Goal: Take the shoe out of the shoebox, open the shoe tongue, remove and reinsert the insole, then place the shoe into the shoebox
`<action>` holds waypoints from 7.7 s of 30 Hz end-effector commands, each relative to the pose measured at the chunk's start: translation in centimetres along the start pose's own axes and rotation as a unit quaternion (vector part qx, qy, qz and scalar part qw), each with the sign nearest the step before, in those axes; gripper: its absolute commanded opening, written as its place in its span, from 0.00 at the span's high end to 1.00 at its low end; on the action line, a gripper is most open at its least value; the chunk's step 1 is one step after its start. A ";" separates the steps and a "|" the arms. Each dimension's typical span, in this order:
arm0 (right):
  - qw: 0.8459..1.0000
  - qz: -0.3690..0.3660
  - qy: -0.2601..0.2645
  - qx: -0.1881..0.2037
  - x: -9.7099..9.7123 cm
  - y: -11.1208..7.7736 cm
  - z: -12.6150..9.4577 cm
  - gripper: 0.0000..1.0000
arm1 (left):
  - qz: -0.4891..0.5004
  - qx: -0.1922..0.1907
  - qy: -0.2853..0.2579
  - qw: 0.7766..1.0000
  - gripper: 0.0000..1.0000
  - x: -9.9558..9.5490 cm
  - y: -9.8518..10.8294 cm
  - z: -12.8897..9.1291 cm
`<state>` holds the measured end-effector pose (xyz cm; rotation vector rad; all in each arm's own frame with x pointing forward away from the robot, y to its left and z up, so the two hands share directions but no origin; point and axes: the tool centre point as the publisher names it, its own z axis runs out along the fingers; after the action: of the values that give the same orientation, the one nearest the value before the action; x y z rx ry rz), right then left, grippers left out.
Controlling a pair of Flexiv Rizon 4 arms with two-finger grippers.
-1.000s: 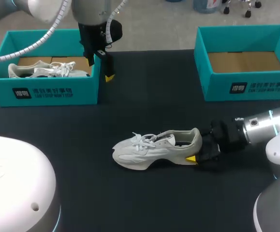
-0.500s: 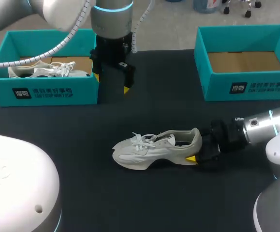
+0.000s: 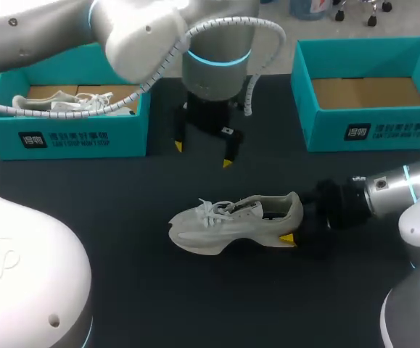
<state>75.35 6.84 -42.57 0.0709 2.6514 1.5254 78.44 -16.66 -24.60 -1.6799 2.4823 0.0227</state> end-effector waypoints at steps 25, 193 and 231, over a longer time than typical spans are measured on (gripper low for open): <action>1.000 0.000 -0.001 0.001 0.1 -0.1 0.2 1.00 | -0.009 -0.004 0.005 1.000 0.00 10.2 -0.1 6.3; 1.000 0.000 -0.001 0.001 0.1 -0.1 0.2 1.00 | 0.667 0.192 0.098 0.713 1.00 10.6 -0.1 3.5; 1.000 0.000 -0.001 0.001 0.1 -0.1 0.2 1.00 | 0.645 0.167 0.128 0.735 1.00 12.7 1.1 6.9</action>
<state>75.34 6.99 -42.60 0.0711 2.6516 1.5245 73.55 -27.37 -33.09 0.4076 3.0032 -0.4818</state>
